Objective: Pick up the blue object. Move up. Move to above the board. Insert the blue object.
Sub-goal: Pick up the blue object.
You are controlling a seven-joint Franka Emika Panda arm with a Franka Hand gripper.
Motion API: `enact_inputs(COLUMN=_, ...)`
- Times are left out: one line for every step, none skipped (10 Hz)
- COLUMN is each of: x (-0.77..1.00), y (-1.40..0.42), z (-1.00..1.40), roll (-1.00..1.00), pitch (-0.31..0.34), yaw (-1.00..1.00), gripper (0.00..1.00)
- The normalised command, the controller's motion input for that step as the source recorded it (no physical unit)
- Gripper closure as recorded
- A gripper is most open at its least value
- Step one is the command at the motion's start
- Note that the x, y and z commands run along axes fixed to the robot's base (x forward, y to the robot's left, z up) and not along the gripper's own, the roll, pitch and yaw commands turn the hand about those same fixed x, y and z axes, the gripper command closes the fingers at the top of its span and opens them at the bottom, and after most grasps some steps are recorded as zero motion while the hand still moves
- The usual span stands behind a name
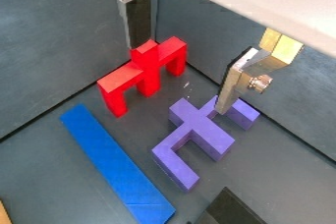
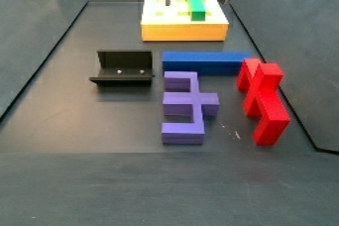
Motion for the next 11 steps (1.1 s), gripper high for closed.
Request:
enact_inputs(x=0.0, y=0.0, z=0.0, roll=0.0, pitch=0.0, yaw=-0.01, gripper=0.0)
enact_inputs(x=0.0, y=0.0, z=-0.03, roll=-0.02, pitch=-0.034, yaw=-0.13, gripper=0.0)
enact_inputs(x=0.0, y=0.0, z=-0.04, roll=-0.03, pitch=-0.053, yaw=-0.25, gripper=0.0)
enact_inputs(x=0.0, y=0.0, z=-0.03, roll=-0.04, pitch=-0.053, yaw=-0.3, gripper=0.0)
enact_inputs(x=0.0, y=0.0, z=-0.01, roll=-0.03, pitch=-0.043, yaw=-0.33, gripper=0.0)
enact_inputs(x=0.0, y=0.0, z=-0.01, roll=-0.03, pitch=-0.047, yaw=-0.38, gripper=0.0)
enact_inputs(x=0.0, y=0.0, z=0.0, roll=-0.03, pitch=-0.051, yaw=-0.4, gripper=0.0)
enact_inputs(x=-0.09, y=0.0, z=-0.09, roll=-0.06, pitch=-0.09, yaw=-0.45, gripper=0.0)
enact_inputs(x=-0.27, y=-0.01, z=-0.27, roll=-0.19, pitch=-0.14, yaw=-0.52, gripper=0.0)
enact_inputs(x=-0.24, y=-0.13, z=-0.35, roll=-0.1, pitch=-0.087, yaw=-0.74, gripper=0.0)
enact_inputs(x=-0.07, y=-0.06, z=-0.34, roll=-0.09, pitch=-0.07, yaw=-0.89, gripper=0.0)
